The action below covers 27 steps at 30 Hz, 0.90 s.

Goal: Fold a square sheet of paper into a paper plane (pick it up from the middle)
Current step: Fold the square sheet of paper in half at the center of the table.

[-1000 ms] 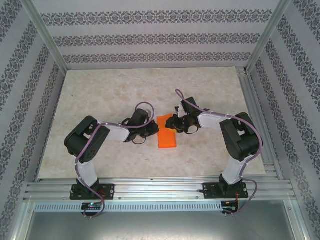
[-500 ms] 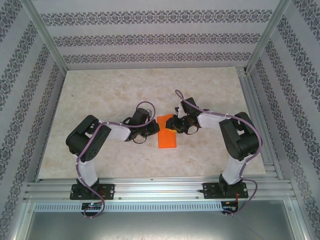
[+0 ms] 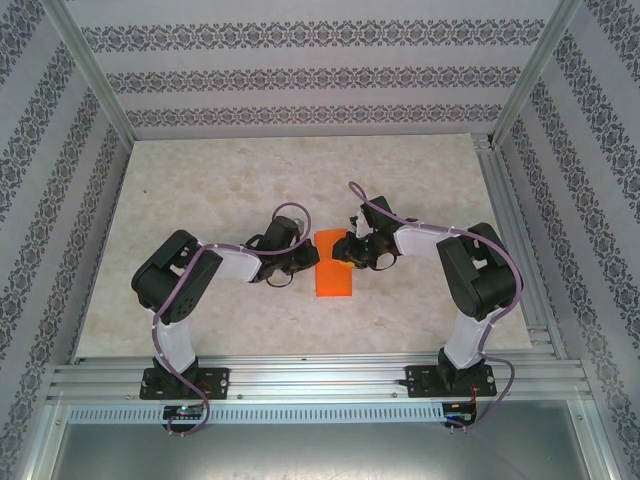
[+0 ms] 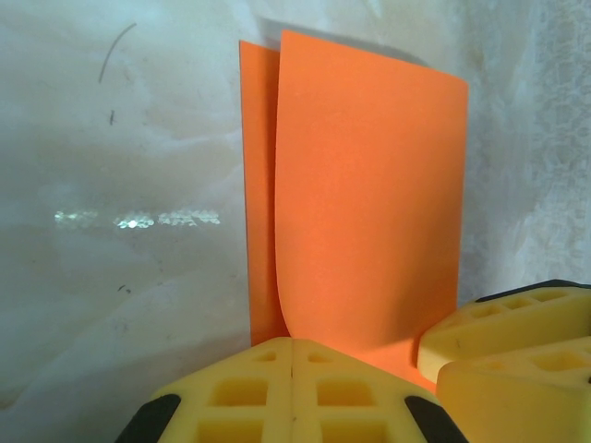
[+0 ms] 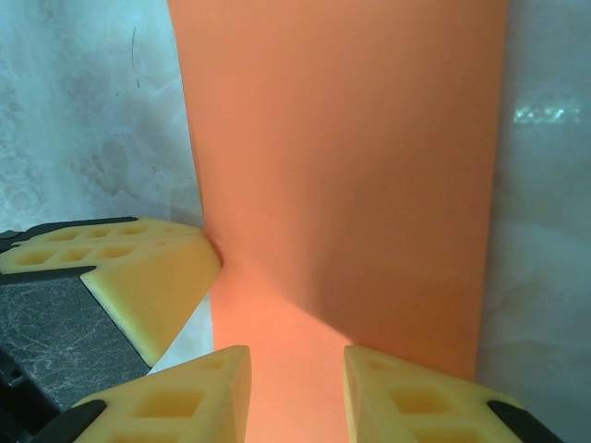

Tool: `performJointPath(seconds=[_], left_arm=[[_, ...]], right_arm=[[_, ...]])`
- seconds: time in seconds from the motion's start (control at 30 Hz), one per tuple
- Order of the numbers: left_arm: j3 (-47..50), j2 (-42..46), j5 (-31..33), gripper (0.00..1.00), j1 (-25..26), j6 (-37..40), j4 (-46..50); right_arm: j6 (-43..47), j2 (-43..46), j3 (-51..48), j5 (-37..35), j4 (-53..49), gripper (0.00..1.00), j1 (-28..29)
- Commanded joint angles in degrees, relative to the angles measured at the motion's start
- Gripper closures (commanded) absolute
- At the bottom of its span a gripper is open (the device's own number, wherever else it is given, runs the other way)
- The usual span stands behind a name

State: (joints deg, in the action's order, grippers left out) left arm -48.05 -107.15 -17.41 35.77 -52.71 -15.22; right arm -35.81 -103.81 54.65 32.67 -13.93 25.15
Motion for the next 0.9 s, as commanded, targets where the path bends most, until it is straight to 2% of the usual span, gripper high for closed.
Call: performJointPath(seconds=[0.0,0.53,0.87], left_arm=[[0.91,0.46,0.35,0.97,0.79,0.25,0.07],[1.5,3.6,1.65,1.0,0.8,1.62,1.96],[0.35,1.24,0.39,1.0,0.79,0.4,0.43]], right_arm=[[1.57,-0.37,1.27,-0.46,-0.9,0.67,0.83],[1.52,5.63,1.64,0.44,-1.73,0.64,0.18],[1.88,6.12,1.49,0.32,-2.36,0.64,-0.44]])
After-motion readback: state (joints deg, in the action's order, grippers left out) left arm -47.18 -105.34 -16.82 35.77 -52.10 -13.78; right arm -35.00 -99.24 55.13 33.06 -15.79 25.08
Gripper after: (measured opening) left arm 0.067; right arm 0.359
